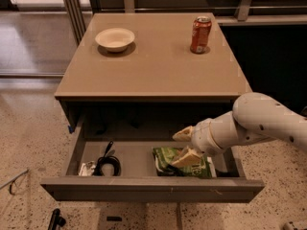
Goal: Pick green jalapeno chip bag from top drawer and place on counter
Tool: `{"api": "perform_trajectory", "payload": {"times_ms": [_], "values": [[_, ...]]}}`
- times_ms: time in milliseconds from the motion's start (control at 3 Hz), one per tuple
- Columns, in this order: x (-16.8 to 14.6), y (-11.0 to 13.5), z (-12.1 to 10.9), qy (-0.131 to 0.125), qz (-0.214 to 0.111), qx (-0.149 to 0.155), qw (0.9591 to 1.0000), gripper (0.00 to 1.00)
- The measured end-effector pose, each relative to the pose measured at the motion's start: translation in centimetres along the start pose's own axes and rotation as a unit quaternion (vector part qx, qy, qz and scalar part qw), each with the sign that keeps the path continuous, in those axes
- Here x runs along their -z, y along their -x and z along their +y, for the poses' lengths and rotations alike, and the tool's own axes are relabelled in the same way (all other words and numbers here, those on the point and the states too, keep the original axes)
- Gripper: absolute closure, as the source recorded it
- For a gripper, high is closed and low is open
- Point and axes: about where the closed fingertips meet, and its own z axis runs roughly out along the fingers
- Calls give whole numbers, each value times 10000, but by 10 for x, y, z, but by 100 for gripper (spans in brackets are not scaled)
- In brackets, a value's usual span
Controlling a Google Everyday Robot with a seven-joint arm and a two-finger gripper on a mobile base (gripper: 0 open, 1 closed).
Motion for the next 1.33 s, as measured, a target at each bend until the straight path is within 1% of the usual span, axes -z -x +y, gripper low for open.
{"api": "perform_trajectory", "payload": {"times_ms": [333,667,1000,1333], "values": [[-13,-6,-2,107,19,-37,9999,42],[-30,-14,1,280,59,-96,9995,41],[-48,-20,9,511,92,-142,9985,55],[-48,-20,10,514,91,-142,9985,83]]}}
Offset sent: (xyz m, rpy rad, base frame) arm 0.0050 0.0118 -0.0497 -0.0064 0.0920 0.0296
